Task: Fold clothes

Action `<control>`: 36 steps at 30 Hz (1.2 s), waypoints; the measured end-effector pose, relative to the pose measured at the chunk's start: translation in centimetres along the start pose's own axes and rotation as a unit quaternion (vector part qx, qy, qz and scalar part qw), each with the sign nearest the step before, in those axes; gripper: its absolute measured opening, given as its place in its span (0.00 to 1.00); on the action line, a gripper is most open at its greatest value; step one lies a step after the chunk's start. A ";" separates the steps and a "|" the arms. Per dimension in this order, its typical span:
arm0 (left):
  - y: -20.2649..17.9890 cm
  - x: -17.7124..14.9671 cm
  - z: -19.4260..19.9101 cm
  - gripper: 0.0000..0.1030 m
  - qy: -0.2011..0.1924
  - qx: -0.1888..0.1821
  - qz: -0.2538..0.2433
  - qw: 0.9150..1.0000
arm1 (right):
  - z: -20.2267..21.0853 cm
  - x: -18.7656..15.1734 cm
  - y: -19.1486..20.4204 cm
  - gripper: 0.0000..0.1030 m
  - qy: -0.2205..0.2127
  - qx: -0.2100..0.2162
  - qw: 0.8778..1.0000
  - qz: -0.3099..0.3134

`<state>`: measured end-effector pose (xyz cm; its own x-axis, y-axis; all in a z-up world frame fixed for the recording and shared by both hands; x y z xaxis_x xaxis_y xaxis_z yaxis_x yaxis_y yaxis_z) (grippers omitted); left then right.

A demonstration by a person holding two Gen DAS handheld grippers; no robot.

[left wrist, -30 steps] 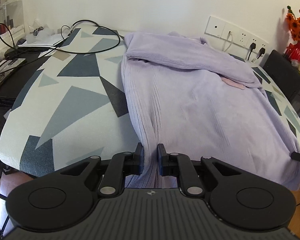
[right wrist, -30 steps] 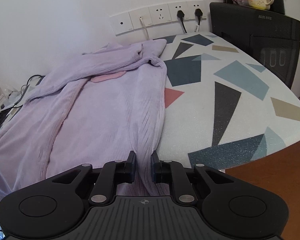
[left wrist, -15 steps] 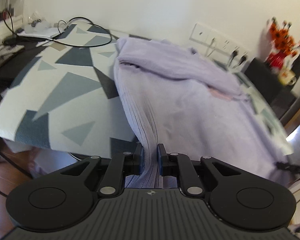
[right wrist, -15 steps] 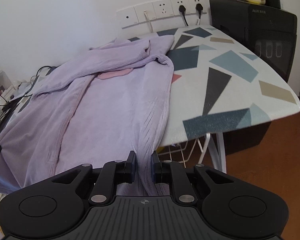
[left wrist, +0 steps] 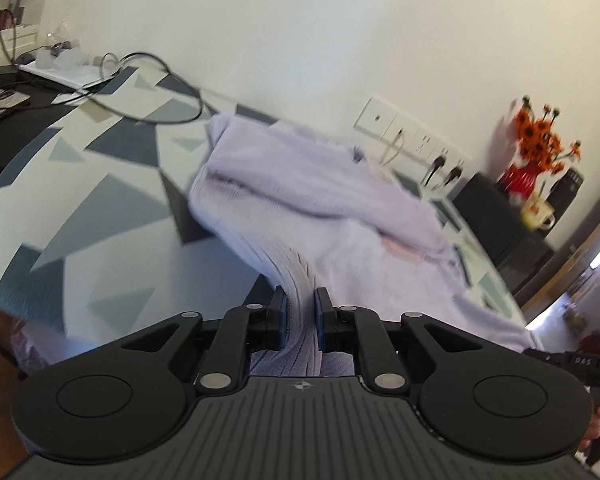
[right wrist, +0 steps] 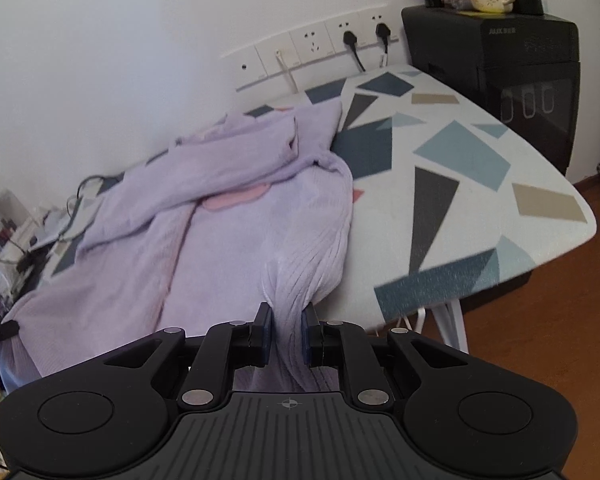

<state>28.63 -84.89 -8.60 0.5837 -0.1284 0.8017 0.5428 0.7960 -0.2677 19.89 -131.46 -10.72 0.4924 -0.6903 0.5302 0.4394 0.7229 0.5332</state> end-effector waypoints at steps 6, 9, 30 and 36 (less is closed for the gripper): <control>1.3 4.9 -0.7 0.10 -0.049 -0.015 0.009 0.999 | 0.2 3.8 2.6 0.12 -0.037 0.006 0.999 0.012; 1.8 7.4 -1.3 0.10 -0.065 -0.021 0.010 0.998 | 0.0 6.3 4.2 0.12 -0.052 0.009 0.998 0.019; 6.4 18.6 -12.8 0.10 -0.076 0.086 0.080 0.990 | -11.2 22.5 6.4 0.12 -0.043 0.052 0.997 -0.029; 8.7 19.6 -21.0 0.10 -0.018 0.158 0.097 0.983 | -19.2 25.8 4.2 0.12 -0.003 0.052 0.998 -0.038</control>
<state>57.51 -92.93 -6.44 0.6325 0.0604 0.7722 0.2062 0.9478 -0.2431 48.90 -145.67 -7.43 0.4561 -0.7428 0.4900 0.3945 0.6624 0.6369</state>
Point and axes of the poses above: each gripper's, at about its wrist camera, not at the fingertips, and z roughly against the way its jaws point, y to its left, x to its top, the point moved 2 cm from there along -z, roughly the way its jaws point, and after that the axes turned 15 degrees about -z, right-handed, at the moved point
